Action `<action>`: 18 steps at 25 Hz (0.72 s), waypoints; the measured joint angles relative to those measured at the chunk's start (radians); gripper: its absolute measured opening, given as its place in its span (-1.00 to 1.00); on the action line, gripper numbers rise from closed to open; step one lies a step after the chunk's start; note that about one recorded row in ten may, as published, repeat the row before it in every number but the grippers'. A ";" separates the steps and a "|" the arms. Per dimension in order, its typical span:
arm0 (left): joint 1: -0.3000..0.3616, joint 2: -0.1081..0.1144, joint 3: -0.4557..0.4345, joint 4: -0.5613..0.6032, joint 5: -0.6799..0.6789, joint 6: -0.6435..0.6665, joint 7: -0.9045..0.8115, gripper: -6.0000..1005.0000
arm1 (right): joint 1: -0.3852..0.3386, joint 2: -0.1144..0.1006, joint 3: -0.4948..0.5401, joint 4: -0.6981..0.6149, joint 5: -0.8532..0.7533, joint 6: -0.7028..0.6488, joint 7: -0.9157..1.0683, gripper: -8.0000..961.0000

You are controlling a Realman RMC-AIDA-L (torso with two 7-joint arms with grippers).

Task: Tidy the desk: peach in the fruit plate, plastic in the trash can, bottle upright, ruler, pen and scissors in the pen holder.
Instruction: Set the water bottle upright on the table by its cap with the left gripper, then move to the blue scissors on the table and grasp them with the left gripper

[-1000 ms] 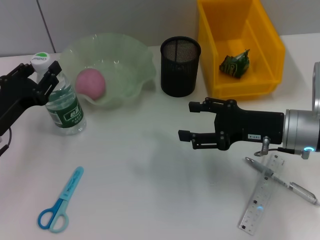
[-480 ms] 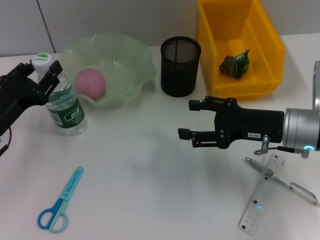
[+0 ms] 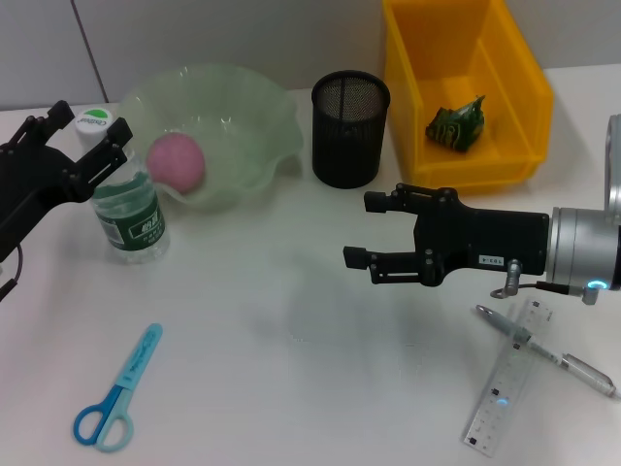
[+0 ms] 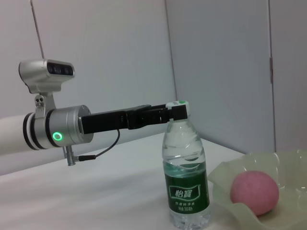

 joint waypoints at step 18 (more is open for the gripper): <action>0.141 0.083 0.025 0.356 0.142 0.518 -0.775 0.67 | 0.000 0.000 0.062 0.008 0.093 -0.004 0.061 0.73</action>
